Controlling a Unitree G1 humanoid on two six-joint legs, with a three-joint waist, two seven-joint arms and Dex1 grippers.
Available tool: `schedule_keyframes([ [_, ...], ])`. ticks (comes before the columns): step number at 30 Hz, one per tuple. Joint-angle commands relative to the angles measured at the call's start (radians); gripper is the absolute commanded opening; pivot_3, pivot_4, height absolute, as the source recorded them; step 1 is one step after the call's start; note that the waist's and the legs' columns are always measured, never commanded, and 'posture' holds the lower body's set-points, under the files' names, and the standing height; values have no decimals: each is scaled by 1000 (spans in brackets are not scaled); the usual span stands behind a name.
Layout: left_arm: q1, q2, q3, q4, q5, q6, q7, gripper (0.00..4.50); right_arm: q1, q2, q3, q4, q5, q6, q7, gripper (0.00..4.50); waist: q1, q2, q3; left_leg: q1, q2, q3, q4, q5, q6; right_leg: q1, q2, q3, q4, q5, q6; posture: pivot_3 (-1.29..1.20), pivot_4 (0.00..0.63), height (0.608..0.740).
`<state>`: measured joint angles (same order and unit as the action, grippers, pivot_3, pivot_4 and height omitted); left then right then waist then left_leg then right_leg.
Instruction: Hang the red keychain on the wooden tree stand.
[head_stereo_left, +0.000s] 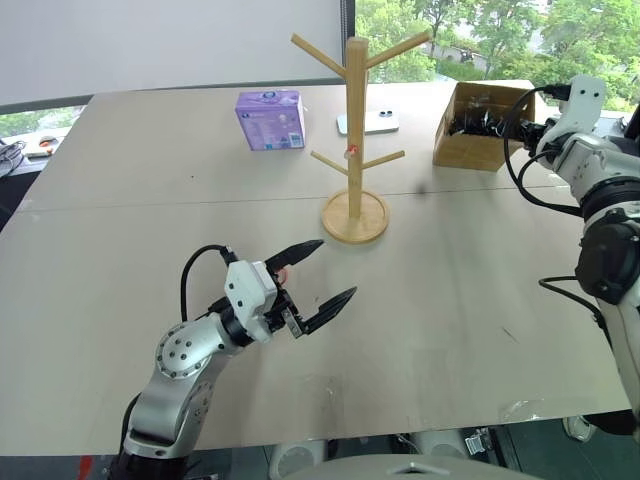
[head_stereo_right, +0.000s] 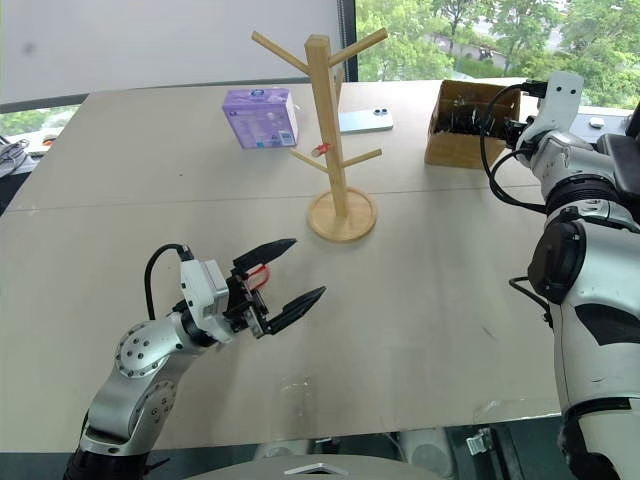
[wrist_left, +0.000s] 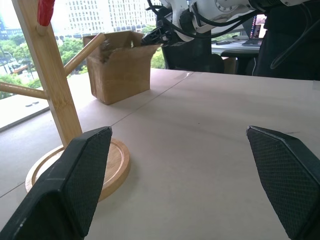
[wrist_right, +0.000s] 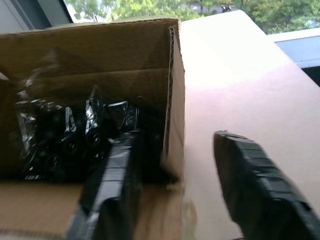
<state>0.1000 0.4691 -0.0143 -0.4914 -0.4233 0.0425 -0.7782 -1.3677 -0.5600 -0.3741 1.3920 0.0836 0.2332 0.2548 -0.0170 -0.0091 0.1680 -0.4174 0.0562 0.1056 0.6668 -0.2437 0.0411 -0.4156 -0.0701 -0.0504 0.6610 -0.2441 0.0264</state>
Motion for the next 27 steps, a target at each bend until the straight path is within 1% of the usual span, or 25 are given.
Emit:
schedule_keyframes([
  [1, 4, -1, -8, -47, -2, -3, 10, 4500, -31, -15, -34, -30, 14, -46, -8, 4201, 0, 0, 0, 0, 0, 0, 0, 0, 0, 0, 0, 0, 0, 0, 0, 0, 150, 740],
  [2, 4, -2, -9, -46, -2, -3, 10, 4500, -34, -17, -41, -31, 16, -51, -8, 4451, 0, 0, 0, 0, 0, 0, 0, 0, 0, 0, 0, 0, 0, 0, 0, 0, 150, 740],
  [8, 5, -4, -13, -44, -2, -3, 18, 4500, -60, -35, -91, -37, 44, -105, 32, 4451, 0, 0, 0, 0, 0, 0, 0, 0, 0, 0, 0, 0, 0, 0, 0, 0, 150, 740],
  [10, 10, -6, -9, -42, -3, -2, 26, 4500, -68, -44, -109, -44, 64, -147, 80, 4451, 0, 0, 0, 0, 0, 0, 0, 0, 0, 0, 0, 0, 0, 0, 0, 0, 150, 740],
  [12, 18, -14, 1, -40, -6, 1, 45, 4500, -72, -53, -127, -56, 97, -185, 168, 4451, 0, 0, 0, 0, 0, 0, 0, 0, 0, 0, 0, 0, 0, 0, 0, 0, 150, 740],
  [15, 35, -37, 15, -51, -12, 18, 93, 4500, -41, -68, -109, -81, 113, -191, 353, 4451, 0, 0, 0, 0, 0, 0, 0, -2, 3, 0, 0, 0, 0, 0, 0, 0, 150, 740],
  [17, 40, -62, 20, -64, -14, 41, 141, 4500, 1, -77, -94, -111, 126, -173, 484, 4451, 1, 0, 0, 0, 0, 0, 0, -2, 4, 0, 0, 0, 0, 0, 0, 0, 150, 740],
  [19, 39, -88, 29, -73, -6, 66, 200, 4500, 76, -80, -60, -177, 131, -155, 613, 4451, 4, 0, 0, 0, 0, 0, 0, -2, 4, 1, 0, 0, 0, 0, 0, 0, 150, 740],
  [21, 30, -115, 42, -76, 3, 92, 262, 4500, 176, -71, -28, -289, 144, -156, 687, 4451, 6, -1, 0, 1, 0, -2, 0, -2, 4, 3, 0, -1, -1, 0, 0, 0, 150, 740],
  [22, 21, -129, 51, -73, 23, 107, 305, 4500, 262, -57, -13, -400, 157, -157, 706, 4451, 7, -1, 0, 1, 0, -2, 1, -2, 4, 3, 0, -1, -1, 0, 0, 0, 150, 740],
  [23, 12, -142, 62, -71, 37, 126, 349, 4500, 353, -40, -9, -533, 187, -116, 713, 4451, 8, -1, 0, 1, 0, -2, 1, -2, 4, 3, -1, -1, 0, 0, 0, 0, 150, 740],
  [25, 2, -160, 90, -69, 70, 143, 419, 4500, 560, 10, -5, -851, 250, -18, 671, 4451, 13, -1, -1, 1, 0, -3, 1, -2, 4, 3, -1, -2, 0, 0, 0, 0, 150, 740],
  [27, -2, -158, 129, -60, 97, 152, 458, 4500, 731, 47, 13, -1111, 276, 33, 614, 4451, 9, 0, -1, 0, 1, -5, 0, 0, 0, 3, -1, -1, 1, 0, 0, 0, 150, 740],
])
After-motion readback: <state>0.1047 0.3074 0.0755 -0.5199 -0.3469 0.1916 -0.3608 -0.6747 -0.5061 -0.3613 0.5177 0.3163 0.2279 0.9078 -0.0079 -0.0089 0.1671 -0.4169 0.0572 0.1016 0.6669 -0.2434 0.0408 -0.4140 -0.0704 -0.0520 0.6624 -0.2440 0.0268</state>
